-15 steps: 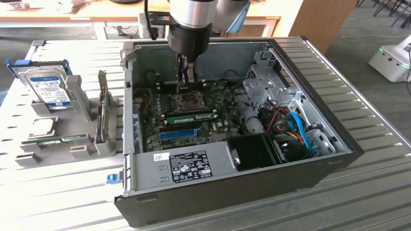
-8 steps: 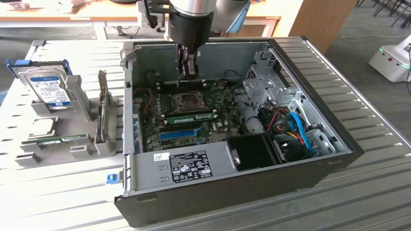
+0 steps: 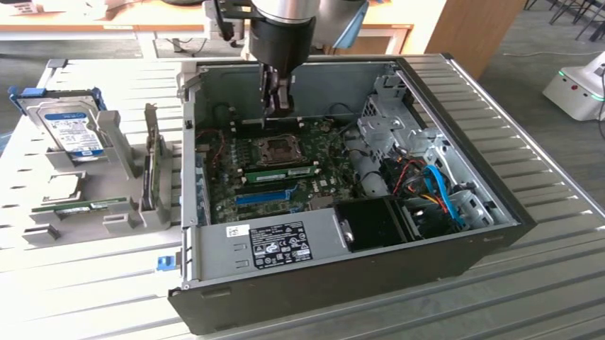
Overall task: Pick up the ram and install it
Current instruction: 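Press down the ram until it locks into place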
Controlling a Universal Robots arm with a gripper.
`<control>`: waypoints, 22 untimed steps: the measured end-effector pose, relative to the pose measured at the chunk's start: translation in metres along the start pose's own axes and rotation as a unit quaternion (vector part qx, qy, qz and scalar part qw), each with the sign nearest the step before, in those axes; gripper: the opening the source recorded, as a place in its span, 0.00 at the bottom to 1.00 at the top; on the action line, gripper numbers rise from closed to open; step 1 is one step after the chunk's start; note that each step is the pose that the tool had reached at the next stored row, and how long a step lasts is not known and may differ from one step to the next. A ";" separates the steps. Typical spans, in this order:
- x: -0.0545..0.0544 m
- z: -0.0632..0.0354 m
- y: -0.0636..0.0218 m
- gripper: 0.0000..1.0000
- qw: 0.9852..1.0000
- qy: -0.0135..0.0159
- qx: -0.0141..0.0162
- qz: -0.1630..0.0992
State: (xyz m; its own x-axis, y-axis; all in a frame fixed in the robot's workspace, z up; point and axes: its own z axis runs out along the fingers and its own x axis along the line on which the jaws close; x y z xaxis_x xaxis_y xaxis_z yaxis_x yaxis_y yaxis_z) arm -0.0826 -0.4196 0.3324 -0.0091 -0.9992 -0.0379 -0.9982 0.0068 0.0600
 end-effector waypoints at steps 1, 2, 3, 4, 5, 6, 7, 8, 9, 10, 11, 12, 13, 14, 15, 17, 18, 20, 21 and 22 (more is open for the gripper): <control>0.000 0.0000 -0.0012 0.11 1.000 0.000 0.000 0.000; 0.000 -0.0001 -0.0027 0.11 1.000 0.000 0.000 0.000; 0.000 -0.0002 -0.0042 0.11 1.000 0.000 0.000 0.000; 0.000 -0.0003 -0.0055 0.11 1.000 0.000 0.000 0.000; 0.000 -0.0003 -0.0068 0.11 1.000 0.000 0.000 0.000; 0.000 -0.0004 -0.0081 0.11 1.000 0.000 0.000 0.000; 0.000 -0.0005 -0.0094 0.11 1.000 0.000 0.000 0.000; 0.000 -0.0006 -0.0109 0.11 1.000 0.000 0.000 0.000; 0.000 -0.0006 -0.0123 0.11 1.000 0.000 0.000 0.000; 0.000 -0.0007 -0.0136 0.11 1.000 0.000 0.000 0.000; 0.000 -0.0008 -0.0150 0.11 1.000 0.000 0.000 0.000; 0.000 -0.0009 -0.0165 0.11 1.000 0.000 0.000 0.000; 0.000 -0.0010 -0.0180 0.11 1.000 0.000 0.000 0.000; 0.000 -0.0011 -0.0197 0.11 1.000 0.000 0.000 0.000; 0.000 -0.0012 -0.0211 0.11 1.000 0.000 -0.001 0.000; 0.000 -0.0013 -0.0240 0.11 1.000 0.000 -0.001 0.000; 0.000 -0.0014 -0.0254 0.11 1.000 0.000 -0.001 0.000; 0.000 -0.0016 -0.0284 0.11 1.000 0.000 -0.001 0.000; 0.000 -0.0017 -0.0298 0.11 1.000 0.000 -0.001 0.000; 0.000 -0.0018 -0.0312 0.11 1.000 0.000 -0.001 0.000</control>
State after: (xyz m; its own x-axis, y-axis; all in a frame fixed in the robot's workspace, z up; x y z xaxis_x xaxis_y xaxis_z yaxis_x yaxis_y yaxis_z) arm -0.0514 -0.4197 0.3323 -0.0092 -0.9992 -0.0380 -0.9980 0.0068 0.0625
